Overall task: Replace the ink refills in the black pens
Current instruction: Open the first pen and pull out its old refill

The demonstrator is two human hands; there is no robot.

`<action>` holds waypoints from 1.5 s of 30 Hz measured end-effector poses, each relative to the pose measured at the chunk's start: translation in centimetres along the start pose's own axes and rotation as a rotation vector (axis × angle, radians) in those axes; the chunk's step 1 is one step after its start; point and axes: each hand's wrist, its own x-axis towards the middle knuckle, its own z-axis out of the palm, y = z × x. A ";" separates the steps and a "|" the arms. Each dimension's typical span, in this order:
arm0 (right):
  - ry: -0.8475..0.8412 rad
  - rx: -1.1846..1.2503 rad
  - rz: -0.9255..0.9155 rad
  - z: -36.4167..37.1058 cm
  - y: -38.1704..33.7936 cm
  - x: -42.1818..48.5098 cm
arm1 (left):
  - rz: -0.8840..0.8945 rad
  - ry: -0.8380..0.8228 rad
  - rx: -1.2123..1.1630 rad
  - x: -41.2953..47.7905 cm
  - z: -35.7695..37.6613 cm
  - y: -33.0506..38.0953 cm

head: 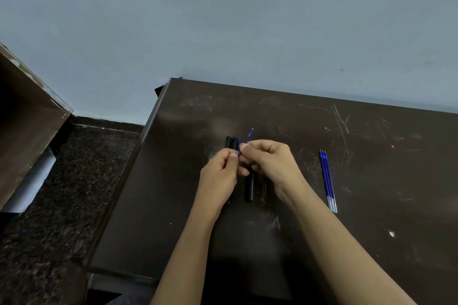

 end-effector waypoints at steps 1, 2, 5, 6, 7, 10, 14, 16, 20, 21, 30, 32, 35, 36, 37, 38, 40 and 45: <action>-0.010 0.016 0.020 0.2 -0.4 0.1 | 0.000 -0.010 -0.002 -0.1 0.1 0.0; -0.014 0.048 0.037 0.3 -0.8 0.4 | 0.000 -0.016 -0.012 -0.1 0.1 0.0; 0.011 0.235 0.068 0.1 -2.9 1.9 | -0.008 -0.010 -0.031 0.0 0.2 0.0; 0.034 0.288 0.053 -0.1 -3.8 2.7 | -0.008 0.002 -0.030 0.1 0.1 0.0; 0.062 0.301 0.019 -0.5 -4.5 3.6 | -0.005 0.017 -0.027 0.1 0.1 0.0; 0.184 -0.015 -0.218 -1.5 -5.6 6.8 | 0.006 0.047 -0.022 0.3 0.1 -0.1; 0.141 -0.702 -0.433 -1.0 -4.1 9.8 | 0.010 0.047 -0.013 0.3 0.0 -0.1; 0.101 -0.823 -0.396 -0.4 -2.6 10.7 | 0.019 0.056 0.007 0.5 -0.3 -0.1; 0.145 -0.908 -0.425 -0.2 -0.8 10.4 | 0.020 0.060 0.034 0.3 -0.1 -0.1; 0.154 -0.936 -0.443 -0.2 -0.8 10.3 | 0.019 0.057 0.037 0.2 0.0 0.0; 0.166 -0.984 -0.474 -0.1 -0.5 10.1 | 0.011 0.037 0.063 0.1 0.3 0.3; 0.167 -0.979 -0.485 -0.1 -0.5 10.1 | 0.010 0.036 0.061 0.1 0.2 0.3; 0.169 -0.981 -0.489 -0.1 -0.6 10.0 | 0.012 0.037 0.058 0.1 0.2 0.2; 0.170 -0.982 -0.491 0.0 -0.5 10.0 | 0.014 0.039 0.057 0.1 0.2 0.2; 0.171 -0.982 -0.491 0.0 -0.5 9.9 | 0.015 0.039 0.056 0.1 0.2 0.2; 0.173 -0.982 -0.493 0.0 -0.5 9.9 | 0.015 0.037 0.057 0.1 0.3 0.2; 0.181 -0.982 -0.499 0.0 -0.5 9.9 | 0.015 0.032 0.060 0.1 0.2 0.3; 0.184 -0.978 -0.500 0.1 -0.4 10.1 | 0.019 0.031 0.068 0.2 0.2 0.3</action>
